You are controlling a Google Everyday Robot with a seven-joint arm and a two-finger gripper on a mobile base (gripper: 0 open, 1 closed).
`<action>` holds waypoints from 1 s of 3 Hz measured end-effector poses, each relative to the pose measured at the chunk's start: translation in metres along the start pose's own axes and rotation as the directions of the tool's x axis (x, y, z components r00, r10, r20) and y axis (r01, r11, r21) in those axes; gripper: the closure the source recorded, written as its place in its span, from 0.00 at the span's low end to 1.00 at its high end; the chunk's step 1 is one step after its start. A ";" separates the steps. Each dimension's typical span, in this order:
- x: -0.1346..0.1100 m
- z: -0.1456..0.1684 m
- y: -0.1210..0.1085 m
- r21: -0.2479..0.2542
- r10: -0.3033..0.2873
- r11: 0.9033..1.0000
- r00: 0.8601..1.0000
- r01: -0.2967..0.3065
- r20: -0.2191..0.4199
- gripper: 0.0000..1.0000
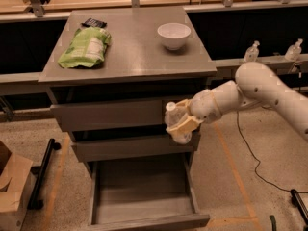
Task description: Pick blue plastic bottle from bottom drawer and place on counter
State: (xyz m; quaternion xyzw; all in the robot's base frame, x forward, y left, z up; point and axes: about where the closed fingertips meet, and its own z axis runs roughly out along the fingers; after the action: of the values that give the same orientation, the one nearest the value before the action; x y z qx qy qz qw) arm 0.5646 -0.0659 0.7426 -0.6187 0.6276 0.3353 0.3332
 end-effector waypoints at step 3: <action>-0.198 -0.067 0.018 0.031 -0.287 0.956 0.954 0.291 -0.091 1.00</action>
Offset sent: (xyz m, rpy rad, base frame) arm -0.0268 0.0967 0.3242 -0.1953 -0.4614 0.2227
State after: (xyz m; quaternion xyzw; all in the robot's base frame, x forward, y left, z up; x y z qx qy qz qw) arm 0.5485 -0.0125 0.9447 -0.7099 0.5513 0.2424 0.3651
